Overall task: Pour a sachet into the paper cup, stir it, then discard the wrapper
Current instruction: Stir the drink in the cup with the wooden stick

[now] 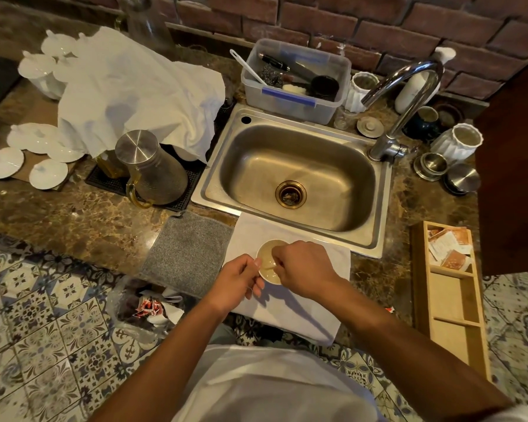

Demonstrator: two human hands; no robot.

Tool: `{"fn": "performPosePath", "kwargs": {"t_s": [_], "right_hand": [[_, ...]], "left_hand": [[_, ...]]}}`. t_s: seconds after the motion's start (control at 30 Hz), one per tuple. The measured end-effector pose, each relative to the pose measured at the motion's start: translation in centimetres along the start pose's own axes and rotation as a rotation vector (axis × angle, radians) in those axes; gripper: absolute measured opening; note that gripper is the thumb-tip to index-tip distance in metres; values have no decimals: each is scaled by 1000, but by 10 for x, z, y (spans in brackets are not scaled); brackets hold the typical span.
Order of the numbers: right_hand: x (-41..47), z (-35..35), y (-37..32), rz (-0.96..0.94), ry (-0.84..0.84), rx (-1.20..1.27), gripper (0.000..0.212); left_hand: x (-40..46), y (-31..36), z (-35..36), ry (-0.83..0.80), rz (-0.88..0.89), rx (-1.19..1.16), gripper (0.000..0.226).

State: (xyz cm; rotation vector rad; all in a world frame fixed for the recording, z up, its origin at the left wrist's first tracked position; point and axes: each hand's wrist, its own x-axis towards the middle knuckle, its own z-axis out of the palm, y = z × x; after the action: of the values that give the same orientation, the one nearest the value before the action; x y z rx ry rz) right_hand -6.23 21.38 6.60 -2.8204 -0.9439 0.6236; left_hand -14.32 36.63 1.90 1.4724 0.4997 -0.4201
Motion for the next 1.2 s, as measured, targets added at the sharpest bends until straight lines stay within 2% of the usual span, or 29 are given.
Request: {"fn": "performPosePath", "kwargs": {"t_s": [0.13,0.27,0.6,0.83,1.03,1.2], "right_hand": [[-3,-2,3,81,-43,-8,15],[-1,-5,9,122,-18,-31,26],[8,6,5,125,144,18,22],[4,-1,5,54,59,-51,23],[-3,0,9,50,-20,-44,15],[-4,2,13,52,-7,-24,24]], "left_hand": [[1,0,0,2,-2,-5,29],[-1,0,0,3,-7,-6,29],[0,-2,0,5,-7,-10,28],[-1,0,0,9,-6,-10,28],[-4,2,5,67,44,-7,30],[-3,1,4,58,51,-10,29]]}}
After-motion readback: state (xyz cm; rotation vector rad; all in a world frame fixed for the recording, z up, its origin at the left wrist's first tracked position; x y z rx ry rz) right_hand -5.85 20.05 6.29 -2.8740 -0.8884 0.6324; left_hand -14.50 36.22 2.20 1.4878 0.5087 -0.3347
